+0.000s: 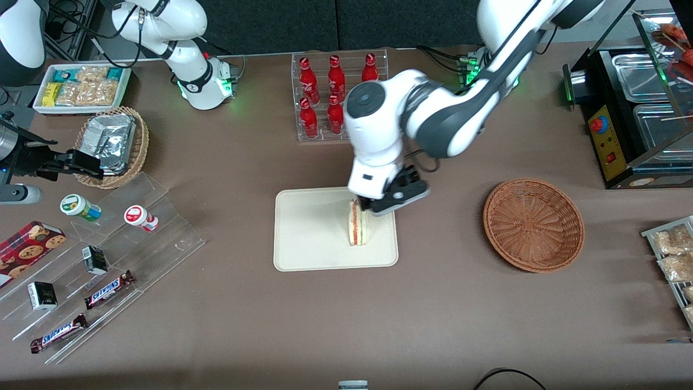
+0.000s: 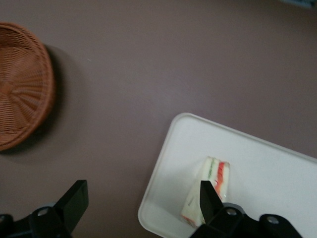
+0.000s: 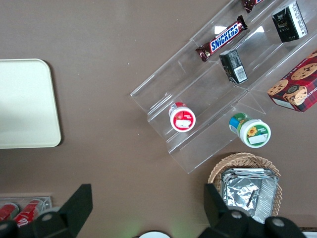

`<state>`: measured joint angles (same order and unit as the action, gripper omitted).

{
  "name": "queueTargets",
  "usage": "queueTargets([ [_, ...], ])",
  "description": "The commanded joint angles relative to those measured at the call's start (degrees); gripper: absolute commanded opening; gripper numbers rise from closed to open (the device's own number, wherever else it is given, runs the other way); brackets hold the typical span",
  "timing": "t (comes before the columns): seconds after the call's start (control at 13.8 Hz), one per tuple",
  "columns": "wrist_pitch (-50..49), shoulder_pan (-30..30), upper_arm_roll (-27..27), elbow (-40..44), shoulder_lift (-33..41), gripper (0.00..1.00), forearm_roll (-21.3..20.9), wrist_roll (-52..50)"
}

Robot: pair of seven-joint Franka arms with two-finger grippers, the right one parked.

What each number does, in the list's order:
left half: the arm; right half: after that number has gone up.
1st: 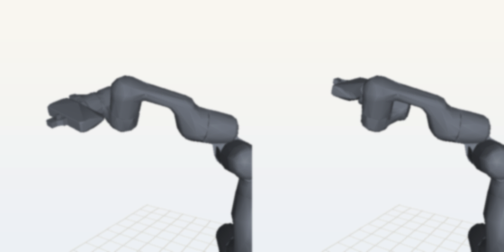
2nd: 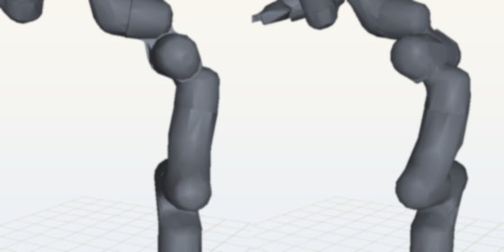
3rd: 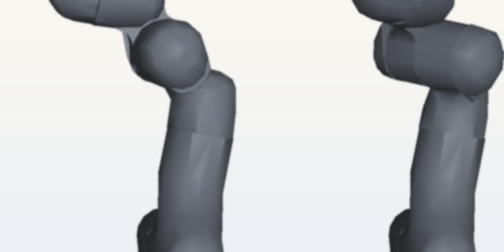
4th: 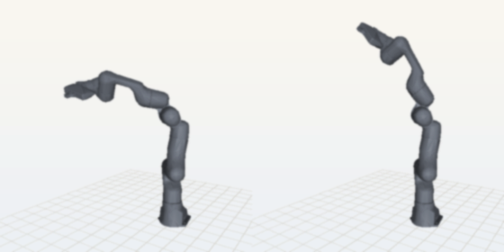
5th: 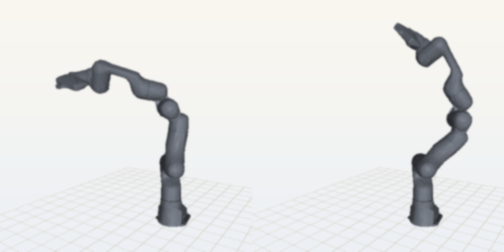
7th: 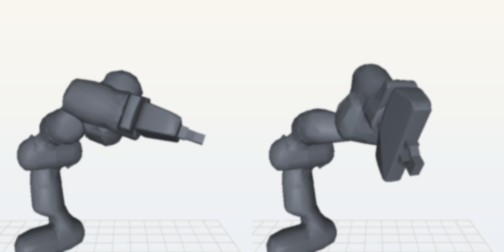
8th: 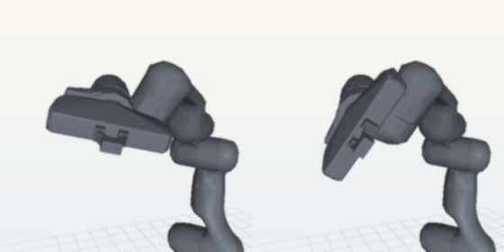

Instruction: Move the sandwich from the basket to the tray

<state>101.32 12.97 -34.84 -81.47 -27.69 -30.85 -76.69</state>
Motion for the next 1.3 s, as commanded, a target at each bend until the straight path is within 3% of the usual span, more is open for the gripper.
queueTargets([
  [0.0,-2.96,-4.52,-0.14,-1.33,5.79,0.99,2.81,1.35],
  [0.43,-12.7,-14.11,0.39,2.27,12.82,0.99,10.36,22.23],
  [0.8,-18.78,-13.5,16.27,7.38,18.27,0.99,23.54,44.47],
  [1.01,-21.5,-10.17,26.46,7.11,21.0,0.99,27.68,55.99],
  [1.23,-23.62,-10.07,31.84,4.49,23.63,0.99,29.97,66.72],
])
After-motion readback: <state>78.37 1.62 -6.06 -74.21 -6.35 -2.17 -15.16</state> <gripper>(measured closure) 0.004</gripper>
